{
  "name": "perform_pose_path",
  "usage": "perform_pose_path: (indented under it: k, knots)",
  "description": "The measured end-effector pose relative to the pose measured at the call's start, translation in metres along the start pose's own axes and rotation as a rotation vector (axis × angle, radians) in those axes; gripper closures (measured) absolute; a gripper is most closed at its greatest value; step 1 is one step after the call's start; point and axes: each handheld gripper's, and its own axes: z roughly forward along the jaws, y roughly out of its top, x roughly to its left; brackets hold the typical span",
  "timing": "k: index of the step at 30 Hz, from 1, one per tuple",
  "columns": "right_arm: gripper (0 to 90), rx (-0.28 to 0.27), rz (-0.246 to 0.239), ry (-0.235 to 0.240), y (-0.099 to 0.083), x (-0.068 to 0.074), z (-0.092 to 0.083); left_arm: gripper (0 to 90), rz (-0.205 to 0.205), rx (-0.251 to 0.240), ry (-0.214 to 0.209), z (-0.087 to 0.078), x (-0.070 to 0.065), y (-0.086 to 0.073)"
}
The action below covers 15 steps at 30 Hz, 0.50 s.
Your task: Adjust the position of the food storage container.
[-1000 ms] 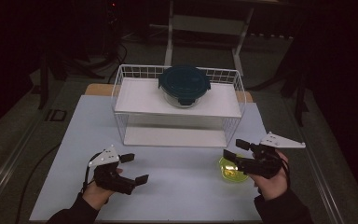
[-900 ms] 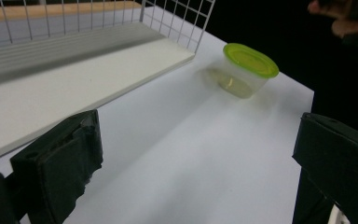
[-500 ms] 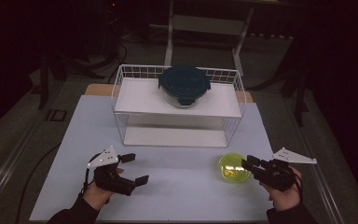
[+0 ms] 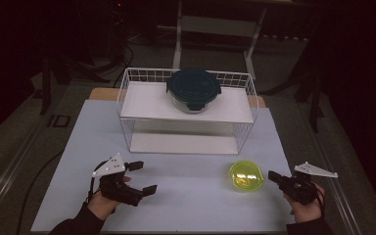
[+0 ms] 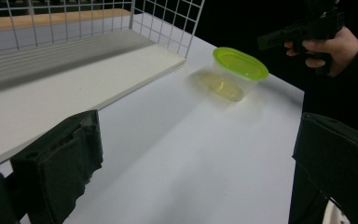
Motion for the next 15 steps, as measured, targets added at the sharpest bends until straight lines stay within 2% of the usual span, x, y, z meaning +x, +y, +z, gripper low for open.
perform_pose_path:
  k: [6, 9, 15]
  knots:
    - [90.0, 0.058, 0.011, -0.007, -0.01, -0.005, 0.013, 1.1, -0.001, -0.004, -0.001, 0.0, -0.001, 0.0]
    - [90.0, 0.092, 0.031, -0.004, -0.016, -0.01, 0.021, 1.0, 0.002, -0.005, 0.0, 0.0, -0.001, 0.0]
    - [90.0, 0.138, 0.025, 0.01, -0.022, -0.008, 0.032, 1.1, 0.005, -0.009, -0.002, -0.001, -0.001, 0.001]
